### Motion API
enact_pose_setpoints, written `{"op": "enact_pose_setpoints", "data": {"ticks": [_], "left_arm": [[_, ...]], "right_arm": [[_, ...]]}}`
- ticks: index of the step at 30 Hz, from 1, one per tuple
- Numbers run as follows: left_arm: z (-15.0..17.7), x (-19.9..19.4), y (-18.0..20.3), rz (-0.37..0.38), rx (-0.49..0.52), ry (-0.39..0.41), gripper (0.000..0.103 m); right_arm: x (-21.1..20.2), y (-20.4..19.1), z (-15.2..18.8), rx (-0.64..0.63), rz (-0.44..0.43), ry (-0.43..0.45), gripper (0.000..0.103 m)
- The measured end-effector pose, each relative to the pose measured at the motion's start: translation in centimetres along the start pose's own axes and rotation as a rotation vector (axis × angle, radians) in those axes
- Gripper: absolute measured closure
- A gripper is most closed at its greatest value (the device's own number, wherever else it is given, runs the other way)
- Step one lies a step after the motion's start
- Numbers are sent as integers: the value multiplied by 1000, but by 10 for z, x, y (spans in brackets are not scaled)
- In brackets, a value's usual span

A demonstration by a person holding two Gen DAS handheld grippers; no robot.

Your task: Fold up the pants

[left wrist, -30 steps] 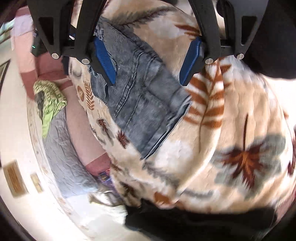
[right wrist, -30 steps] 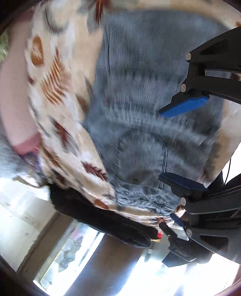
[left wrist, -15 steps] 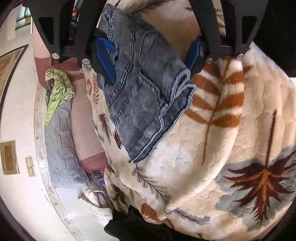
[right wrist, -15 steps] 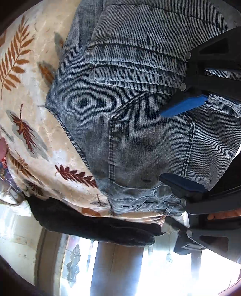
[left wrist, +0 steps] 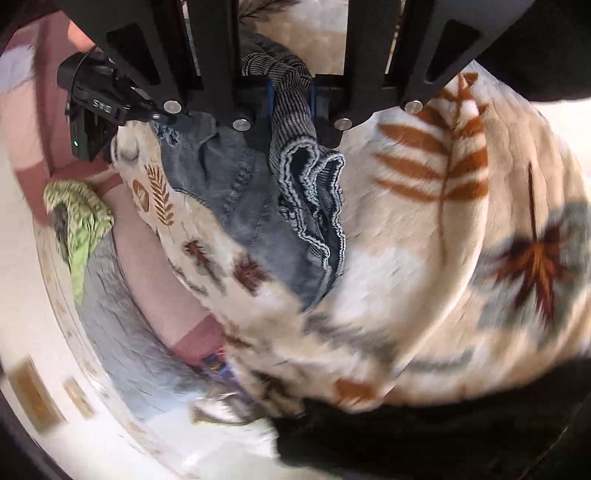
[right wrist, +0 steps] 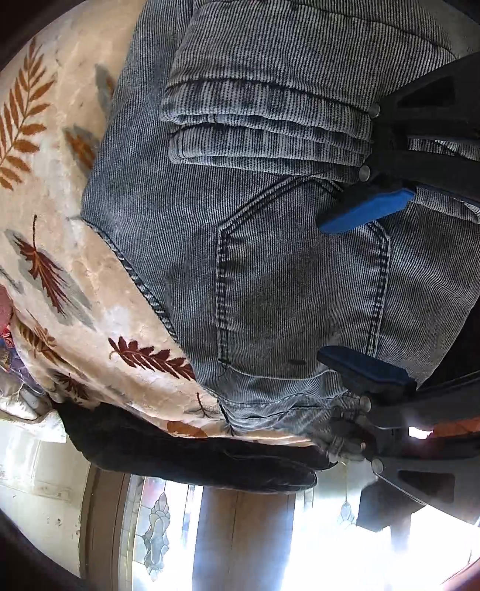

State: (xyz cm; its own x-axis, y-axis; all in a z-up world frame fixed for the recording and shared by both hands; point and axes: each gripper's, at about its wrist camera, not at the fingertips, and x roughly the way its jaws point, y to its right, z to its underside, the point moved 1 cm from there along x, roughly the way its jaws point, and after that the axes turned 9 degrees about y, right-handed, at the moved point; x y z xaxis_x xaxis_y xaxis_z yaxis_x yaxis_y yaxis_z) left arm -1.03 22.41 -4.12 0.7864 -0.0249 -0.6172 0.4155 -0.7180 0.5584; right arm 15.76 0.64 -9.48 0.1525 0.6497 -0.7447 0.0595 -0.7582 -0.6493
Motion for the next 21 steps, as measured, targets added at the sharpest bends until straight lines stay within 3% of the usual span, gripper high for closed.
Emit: {"op": "enact_pose_setpoints", "data": {"ticks": [5,7,12,16,21], "left_arm": [[0,-10,35,-3,117,52,91],[-1,-14,59,3,185,79,92],[19,-27,128,54,405,144,92],[57,-31,196,132,588,152,92],[122,-21,258,210,757,85,92]], "right_arm": [[-10,7,-3,54,-40,9,36],[-33,12,-5,61,-75,68,35],[-122,58,1,80,-65,263,35],[-178,112,15,142,-41,364,36],[-231,176,41,234,-28,471,35]]}}
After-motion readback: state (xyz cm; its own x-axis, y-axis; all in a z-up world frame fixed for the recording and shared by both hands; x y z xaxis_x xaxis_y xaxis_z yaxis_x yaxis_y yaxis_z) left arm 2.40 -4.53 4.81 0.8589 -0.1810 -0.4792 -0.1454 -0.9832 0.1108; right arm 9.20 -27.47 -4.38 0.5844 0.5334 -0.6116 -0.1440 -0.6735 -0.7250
